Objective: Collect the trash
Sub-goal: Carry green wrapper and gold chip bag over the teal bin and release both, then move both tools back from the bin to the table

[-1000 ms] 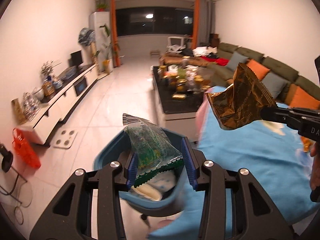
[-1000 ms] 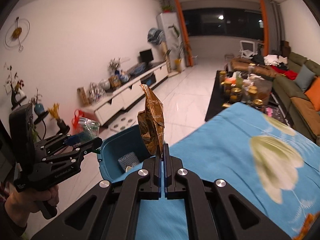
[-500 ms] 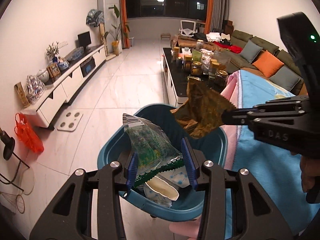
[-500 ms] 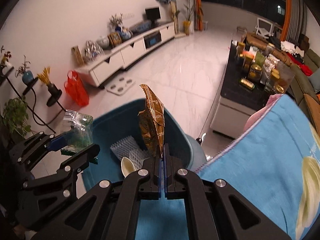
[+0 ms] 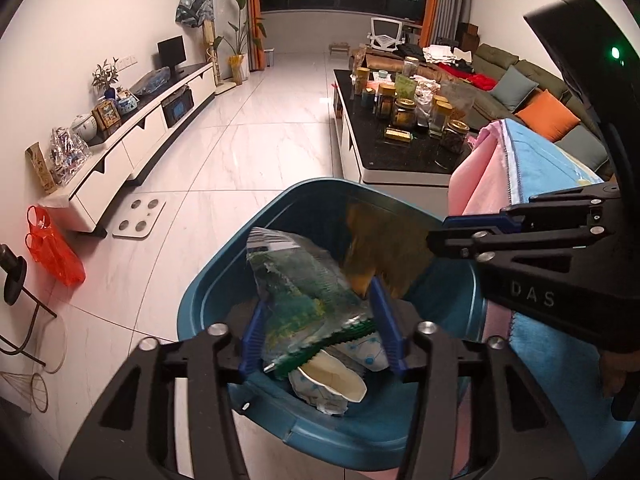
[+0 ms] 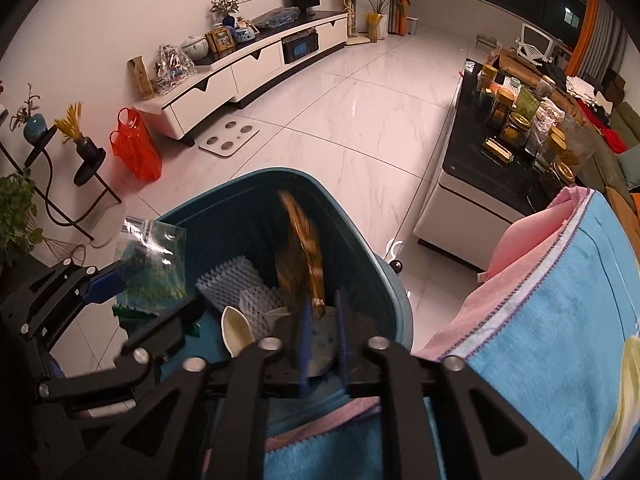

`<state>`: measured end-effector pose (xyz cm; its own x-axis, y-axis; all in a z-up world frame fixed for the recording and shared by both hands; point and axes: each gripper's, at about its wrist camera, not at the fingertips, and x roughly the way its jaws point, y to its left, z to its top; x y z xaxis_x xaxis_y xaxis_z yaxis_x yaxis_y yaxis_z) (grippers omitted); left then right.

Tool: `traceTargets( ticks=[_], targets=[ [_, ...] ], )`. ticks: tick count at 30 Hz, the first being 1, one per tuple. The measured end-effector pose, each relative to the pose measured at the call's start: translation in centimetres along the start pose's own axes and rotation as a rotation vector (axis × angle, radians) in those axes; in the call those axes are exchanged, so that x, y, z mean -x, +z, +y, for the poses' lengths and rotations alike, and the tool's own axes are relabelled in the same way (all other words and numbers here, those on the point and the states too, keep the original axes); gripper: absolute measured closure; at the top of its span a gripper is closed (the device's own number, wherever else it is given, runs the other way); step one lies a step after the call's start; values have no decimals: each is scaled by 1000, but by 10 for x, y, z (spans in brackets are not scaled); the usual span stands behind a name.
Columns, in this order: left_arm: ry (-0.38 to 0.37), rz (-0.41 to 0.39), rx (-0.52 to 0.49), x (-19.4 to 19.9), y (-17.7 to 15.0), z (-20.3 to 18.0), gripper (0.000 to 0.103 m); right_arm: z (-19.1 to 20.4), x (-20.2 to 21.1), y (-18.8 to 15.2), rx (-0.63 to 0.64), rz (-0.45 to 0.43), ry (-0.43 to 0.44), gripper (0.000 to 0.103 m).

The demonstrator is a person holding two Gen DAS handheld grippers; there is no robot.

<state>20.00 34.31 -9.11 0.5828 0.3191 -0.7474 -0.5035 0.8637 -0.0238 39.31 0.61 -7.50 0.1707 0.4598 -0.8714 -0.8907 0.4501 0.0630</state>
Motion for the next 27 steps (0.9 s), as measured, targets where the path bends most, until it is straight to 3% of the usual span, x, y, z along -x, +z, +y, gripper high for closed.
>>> traceTargets(
  ticks=[3, 6, 17, 22, 27],
  targets=[
    [17, -2, 0, -4, 0, 2, 47, 0, 1, 1, -5, -18, -4, 72],
    [30, -4, 7, -4, 1, 1, 30, -4, 8, -1, -19, -45, 1, 72],
    [52, -66, -19, 28, 14, -23, 12, -40, 70, -31, -118, -207, 35, 62],
    [54, -111, -34, 64, 23, -40, 6, -56, 113, -58, -152, -317, 33, 47],
    [25, -160, -57, 108, 28, -71, 6, -74, 152, -96, -189, -411, -21, 24]
  ],
)
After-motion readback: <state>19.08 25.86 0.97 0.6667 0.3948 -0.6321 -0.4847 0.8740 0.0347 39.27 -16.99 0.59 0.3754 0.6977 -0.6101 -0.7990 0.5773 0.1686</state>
